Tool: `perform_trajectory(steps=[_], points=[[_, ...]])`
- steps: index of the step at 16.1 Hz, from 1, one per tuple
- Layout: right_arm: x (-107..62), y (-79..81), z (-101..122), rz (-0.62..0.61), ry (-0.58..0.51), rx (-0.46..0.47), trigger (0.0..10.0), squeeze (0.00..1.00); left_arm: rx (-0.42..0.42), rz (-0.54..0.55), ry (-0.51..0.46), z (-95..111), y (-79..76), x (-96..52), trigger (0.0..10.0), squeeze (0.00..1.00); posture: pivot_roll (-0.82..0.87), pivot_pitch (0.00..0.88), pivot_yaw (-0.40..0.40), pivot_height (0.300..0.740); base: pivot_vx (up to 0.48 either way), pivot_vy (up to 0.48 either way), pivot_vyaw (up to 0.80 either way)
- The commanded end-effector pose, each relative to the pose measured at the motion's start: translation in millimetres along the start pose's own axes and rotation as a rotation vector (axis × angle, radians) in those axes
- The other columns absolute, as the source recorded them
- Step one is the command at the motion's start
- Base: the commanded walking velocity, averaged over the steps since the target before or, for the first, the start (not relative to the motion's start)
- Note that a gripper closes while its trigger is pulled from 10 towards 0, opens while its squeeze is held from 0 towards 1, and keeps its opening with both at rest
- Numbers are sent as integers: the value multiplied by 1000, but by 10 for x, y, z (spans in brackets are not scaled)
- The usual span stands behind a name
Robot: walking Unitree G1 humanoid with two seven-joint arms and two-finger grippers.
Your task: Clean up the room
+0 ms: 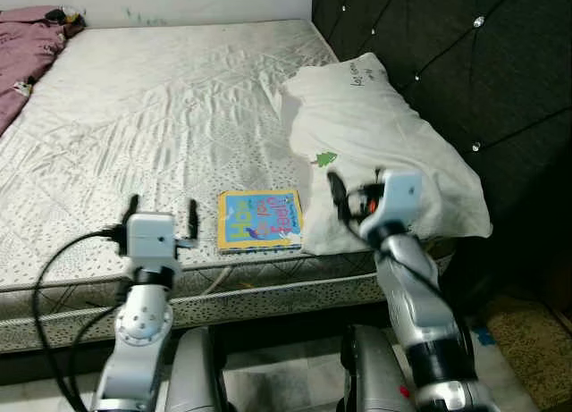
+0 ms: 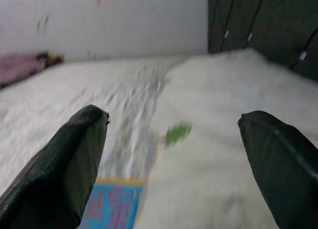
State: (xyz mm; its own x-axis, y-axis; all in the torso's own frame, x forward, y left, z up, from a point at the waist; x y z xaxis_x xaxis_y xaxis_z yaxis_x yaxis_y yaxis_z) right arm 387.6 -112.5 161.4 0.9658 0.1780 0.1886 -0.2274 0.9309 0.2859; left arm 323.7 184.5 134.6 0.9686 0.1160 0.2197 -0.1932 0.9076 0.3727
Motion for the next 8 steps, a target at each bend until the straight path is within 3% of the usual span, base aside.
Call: perform_trajectory(steps=[1,3,8], points=[[36,-24,90,-14,-39,15,10000,0,7,2,-17,24,13,23,10000,0,12,0,35,548,0,0,0],[85,-9,170,-21,-67,19,10000,0,2,-33,-51,59,-18,23,10000,0,10,0,31,568,0,0,0],[102,44,180,-18,-71,34,10000,0,-67,10,-31,58,70,14,10000,0,22,0,23,608,0,0,0]])
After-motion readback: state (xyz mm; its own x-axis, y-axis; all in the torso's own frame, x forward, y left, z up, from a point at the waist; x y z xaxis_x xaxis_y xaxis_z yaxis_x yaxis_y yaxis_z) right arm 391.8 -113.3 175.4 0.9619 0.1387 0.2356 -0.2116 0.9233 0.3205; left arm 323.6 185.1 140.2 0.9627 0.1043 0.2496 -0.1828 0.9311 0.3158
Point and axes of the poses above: a point about 5 cm out from each wrist's last joint towards the gripper, its own x axis pointing out of the wrist towards the gripper, its own z axis along the axis of the wrist's last joint, y = z × x, the point moved 5 cm from there along x, pointing out of the wrist towards the gripper, and after that the axes turned 11 degrees about x, right-handed, at the moved point
